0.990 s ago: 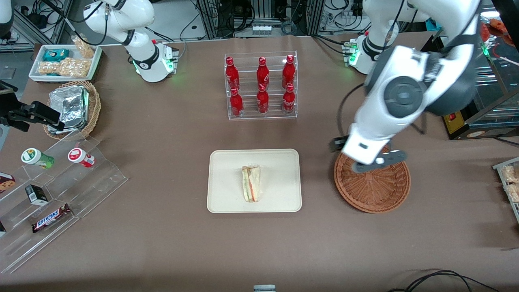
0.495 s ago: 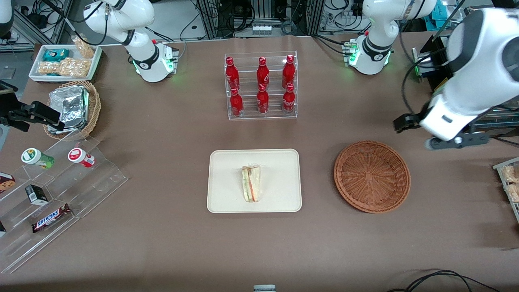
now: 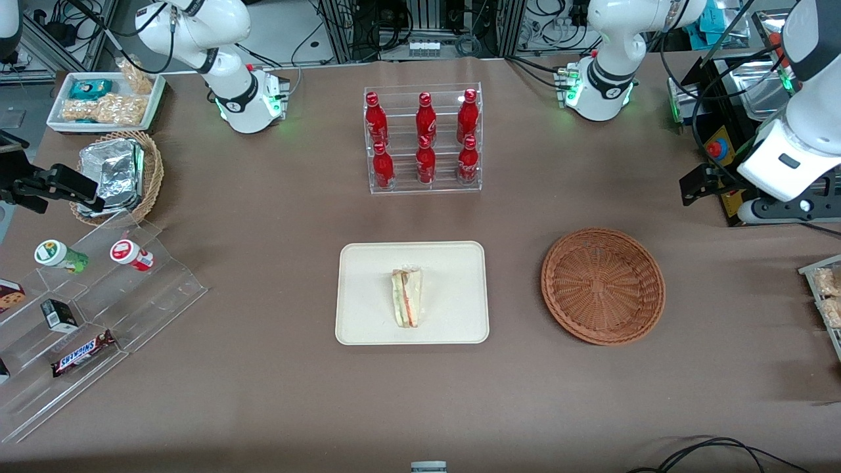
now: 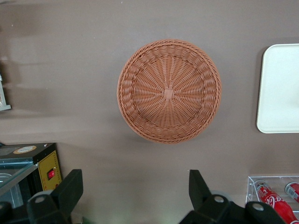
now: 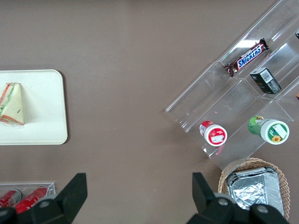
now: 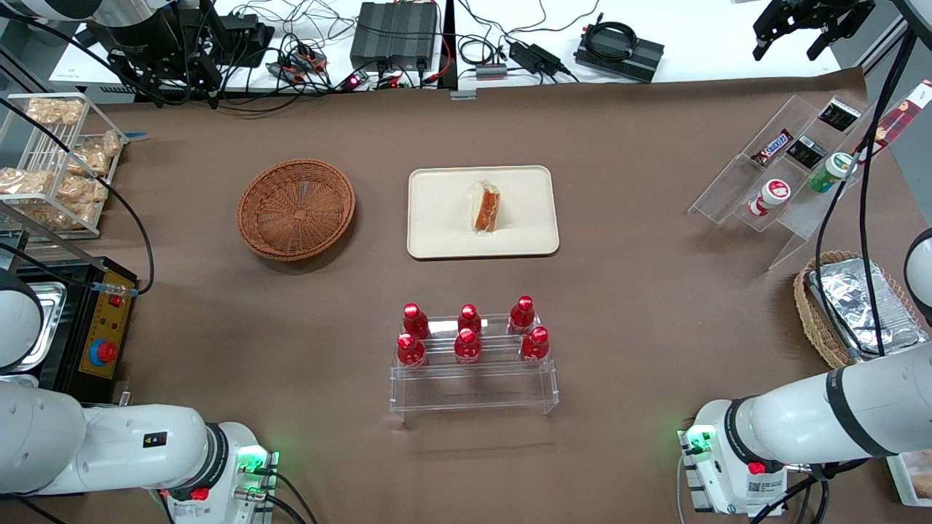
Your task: Place sandwich from basket to tray
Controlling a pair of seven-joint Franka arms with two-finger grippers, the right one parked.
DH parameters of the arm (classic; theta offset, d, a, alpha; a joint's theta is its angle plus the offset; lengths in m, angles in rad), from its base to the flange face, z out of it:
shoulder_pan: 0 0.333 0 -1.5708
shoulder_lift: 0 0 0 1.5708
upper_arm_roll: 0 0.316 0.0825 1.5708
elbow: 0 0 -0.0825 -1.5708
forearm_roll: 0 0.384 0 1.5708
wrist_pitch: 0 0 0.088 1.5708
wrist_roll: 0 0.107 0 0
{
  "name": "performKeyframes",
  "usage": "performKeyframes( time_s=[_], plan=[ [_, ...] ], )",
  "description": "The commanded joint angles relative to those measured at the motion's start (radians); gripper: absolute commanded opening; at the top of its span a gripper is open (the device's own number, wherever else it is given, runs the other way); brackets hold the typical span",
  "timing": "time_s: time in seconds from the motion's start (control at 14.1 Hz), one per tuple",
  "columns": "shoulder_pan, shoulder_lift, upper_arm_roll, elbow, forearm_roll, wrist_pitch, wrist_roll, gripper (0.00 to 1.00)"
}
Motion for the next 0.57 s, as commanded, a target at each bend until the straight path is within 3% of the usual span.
performKeyframes(
  time_s=[0.0,0.21,0.35,0.49],
  plan=[
    [-0.066,-0.027,0.072,-0.009,-0.012,-0.006,0.024,1.00],
    [-0.061,-0.026,0.073,0.000,-0.015,-0.003,0.026,1.00],
    [-0.056,-0.024,0.096,-0.001,-0.067,-0.001,0.034,1.00],
    [-0.056,-0.024,0.112,-0.001,-0.073,-0.001,0.095,1.00]
  ],
)
